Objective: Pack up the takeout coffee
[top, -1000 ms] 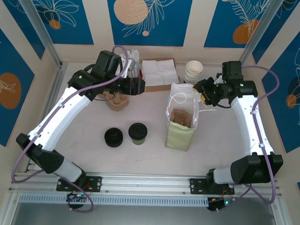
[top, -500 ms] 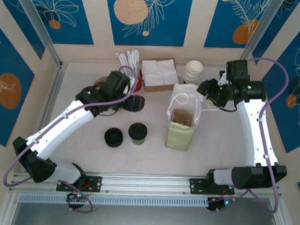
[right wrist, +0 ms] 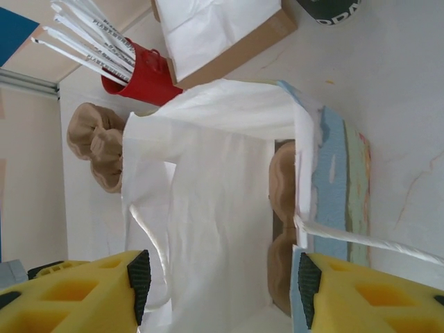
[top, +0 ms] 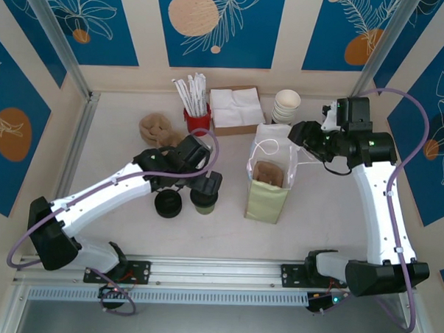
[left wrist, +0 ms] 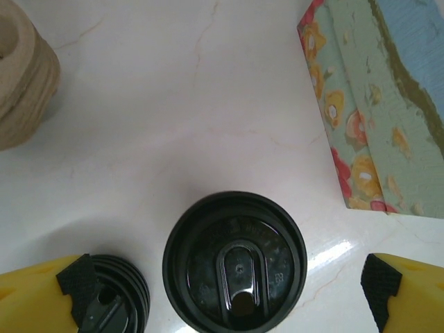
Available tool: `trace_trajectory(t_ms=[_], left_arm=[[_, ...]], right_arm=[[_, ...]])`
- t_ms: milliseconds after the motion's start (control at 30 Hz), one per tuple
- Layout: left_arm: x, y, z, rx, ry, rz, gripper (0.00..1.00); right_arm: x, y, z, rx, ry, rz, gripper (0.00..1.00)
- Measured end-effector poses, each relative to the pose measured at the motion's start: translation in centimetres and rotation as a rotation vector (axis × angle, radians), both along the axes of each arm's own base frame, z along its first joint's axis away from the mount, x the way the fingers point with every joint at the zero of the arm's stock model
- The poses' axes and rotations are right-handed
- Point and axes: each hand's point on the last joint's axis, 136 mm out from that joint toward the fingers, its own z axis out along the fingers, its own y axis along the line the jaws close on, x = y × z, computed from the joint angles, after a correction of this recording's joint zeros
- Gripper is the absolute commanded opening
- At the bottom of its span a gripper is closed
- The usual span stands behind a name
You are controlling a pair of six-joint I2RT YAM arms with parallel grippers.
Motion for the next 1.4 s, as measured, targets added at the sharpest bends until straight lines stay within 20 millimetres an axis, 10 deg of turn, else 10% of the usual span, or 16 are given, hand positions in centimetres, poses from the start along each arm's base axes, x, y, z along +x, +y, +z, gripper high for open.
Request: trace_trajectory(t_ms=[1400], left_arm=[[-1.7, -0.8, -6.0, 0.143, 0.110, 0.175, 0.84]], right_arm=[[-1.0, 0.1, -2.6, 0.015, 0.075, -0.003, 0.61]])
